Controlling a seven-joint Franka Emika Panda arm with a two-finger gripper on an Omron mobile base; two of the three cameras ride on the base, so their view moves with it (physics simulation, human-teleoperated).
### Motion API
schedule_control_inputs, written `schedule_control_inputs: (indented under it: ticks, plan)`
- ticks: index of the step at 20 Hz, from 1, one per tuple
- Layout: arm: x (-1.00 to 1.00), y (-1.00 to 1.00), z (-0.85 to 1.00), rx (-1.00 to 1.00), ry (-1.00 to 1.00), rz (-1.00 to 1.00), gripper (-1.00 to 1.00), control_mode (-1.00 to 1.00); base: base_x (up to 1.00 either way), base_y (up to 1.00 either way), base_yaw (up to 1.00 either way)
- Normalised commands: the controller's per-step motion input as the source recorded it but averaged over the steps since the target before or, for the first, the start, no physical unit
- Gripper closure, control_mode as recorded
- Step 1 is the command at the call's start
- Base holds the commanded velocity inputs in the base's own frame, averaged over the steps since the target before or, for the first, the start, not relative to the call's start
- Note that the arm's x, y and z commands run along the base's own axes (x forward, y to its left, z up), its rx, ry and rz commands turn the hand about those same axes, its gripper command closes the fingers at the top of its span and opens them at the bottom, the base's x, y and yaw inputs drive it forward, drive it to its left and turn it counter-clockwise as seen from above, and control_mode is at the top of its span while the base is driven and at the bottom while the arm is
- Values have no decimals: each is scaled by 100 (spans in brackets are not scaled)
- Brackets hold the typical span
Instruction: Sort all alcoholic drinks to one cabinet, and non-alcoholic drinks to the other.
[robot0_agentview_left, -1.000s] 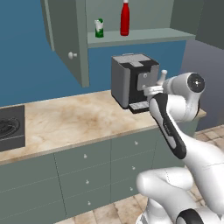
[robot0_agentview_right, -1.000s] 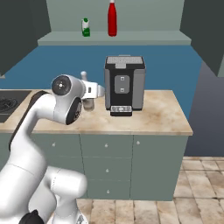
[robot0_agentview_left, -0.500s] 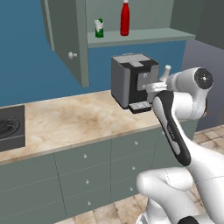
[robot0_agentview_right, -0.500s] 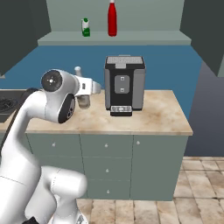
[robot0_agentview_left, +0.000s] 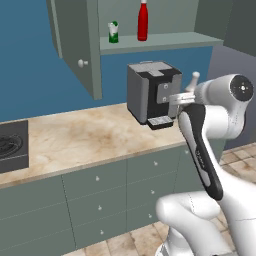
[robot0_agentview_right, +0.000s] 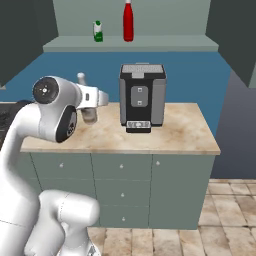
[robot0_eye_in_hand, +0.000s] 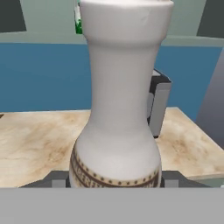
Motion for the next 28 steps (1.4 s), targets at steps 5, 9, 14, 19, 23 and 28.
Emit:
schedule_control_inputs:
  ticks: [5,9,14,19,23,28]
  plan:
    - [-33,5,16,0,-3,-1,100,-100,0,0,0]
    - [-32,6,11,0,-5,-2,100,-100,0,0,0]
    - [-29,4,8,0,-4,-2,100,-100,0,0,0]
    - [-30,1,8,0,-2,-2,100,-100,0,0,0]
    - [-29,0,9,0,-1,-2,100,-100,0,0,0]
    - [-16,0,8,0,-1,-2,100,-100,0,0,0]
